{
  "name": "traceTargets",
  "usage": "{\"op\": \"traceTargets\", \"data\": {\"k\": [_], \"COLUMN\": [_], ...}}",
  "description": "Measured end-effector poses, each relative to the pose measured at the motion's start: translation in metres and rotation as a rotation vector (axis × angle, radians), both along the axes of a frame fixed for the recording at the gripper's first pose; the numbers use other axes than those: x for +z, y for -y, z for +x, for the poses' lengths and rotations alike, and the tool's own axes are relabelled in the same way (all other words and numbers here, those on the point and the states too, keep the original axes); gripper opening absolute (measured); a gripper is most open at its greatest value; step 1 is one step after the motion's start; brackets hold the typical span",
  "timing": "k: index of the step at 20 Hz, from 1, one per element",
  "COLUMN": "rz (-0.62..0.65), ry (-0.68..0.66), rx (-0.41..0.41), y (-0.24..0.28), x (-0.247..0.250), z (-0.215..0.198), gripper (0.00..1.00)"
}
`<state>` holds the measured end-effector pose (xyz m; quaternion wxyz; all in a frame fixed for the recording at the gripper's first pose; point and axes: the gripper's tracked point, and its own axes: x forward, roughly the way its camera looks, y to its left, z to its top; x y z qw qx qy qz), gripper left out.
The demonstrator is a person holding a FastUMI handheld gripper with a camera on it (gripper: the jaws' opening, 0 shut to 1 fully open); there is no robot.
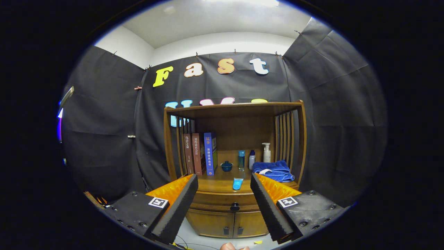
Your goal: Pull open the drawer, take out the items inside it, and place them on the countertop above the cabinet.
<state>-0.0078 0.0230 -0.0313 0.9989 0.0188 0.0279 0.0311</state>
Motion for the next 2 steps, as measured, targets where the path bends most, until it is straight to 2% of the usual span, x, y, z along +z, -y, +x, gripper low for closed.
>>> {"op": "traceTargets", "data": {"k": [2], "rz": [0.0], "ry": [-0.002], "rx": [0.001], "y": [0.0], "x": [-0.0013], "z": [0.0005], "gripper": [0.99]}}
